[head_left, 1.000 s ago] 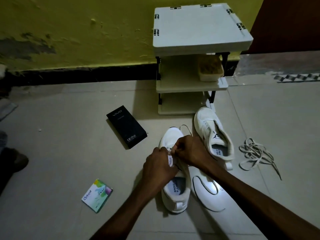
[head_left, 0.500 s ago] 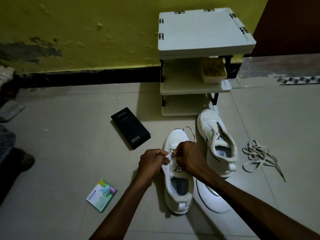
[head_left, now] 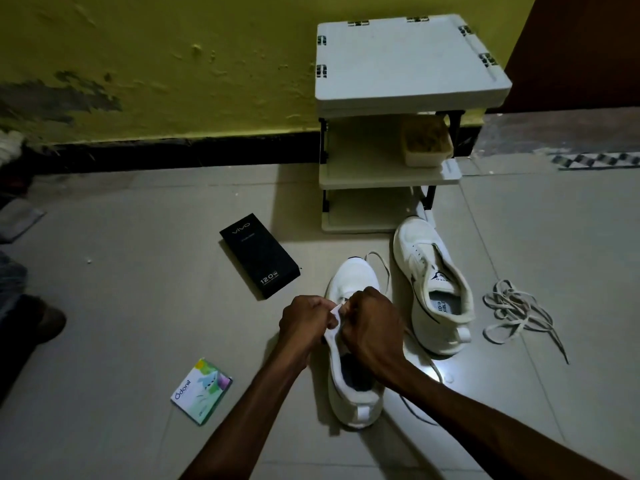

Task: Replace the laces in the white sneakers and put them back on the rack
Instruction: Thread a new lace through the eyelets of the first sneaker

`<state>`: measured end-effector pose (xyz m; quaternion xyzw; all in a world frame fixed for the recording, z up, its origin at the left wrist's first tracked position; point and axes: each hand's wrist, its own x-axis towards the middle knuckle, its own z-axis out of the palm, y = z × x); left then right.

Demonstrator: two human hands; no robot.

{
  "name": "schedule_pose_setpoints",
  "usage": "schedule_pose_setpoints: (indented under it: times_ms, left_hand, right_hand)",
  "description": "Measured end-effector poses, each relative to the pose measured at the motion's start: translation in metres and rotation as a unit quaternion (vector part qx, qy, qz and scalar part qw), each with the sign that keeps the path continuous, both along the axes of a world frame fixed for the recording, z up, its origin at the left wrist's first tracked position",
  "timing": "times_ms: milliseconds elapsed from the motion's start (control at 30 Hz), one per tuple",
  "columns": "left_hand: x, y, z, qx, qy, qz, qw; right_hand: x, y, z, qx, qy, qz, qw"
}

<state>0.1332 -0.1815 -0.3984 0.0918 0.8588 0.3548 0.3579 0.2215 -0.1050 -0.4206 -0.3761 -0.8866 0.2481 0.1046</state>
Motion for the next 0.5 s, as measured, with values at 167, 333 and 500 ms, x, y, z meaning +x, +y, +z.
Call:
schedule_pose_setpoints:
  times_ms: [167, 333, 500]
  left_hand:
    - [-0.002, -0.001, -0.005, 0.025, -0.01, 0.01, 1.0]
    - [-0.002, -0.001, -0.008, 0.049, -0.029, 0.027, 0.998]
    - [-0.003, 0.008, -0.009, -0.041, -0.006, 0.012, 0.999]
  right_hand:
    - [0.003, -0.001, 0.002, -0.007, 0.039, 0.006, 0.999]
    - [0.0, -0.004, -0.004, 0.019, 0.036, -0.013, 0.999]
    - [0.0, -0.003, -0.008, -0.013, 0.044, -0.042, 0.998]
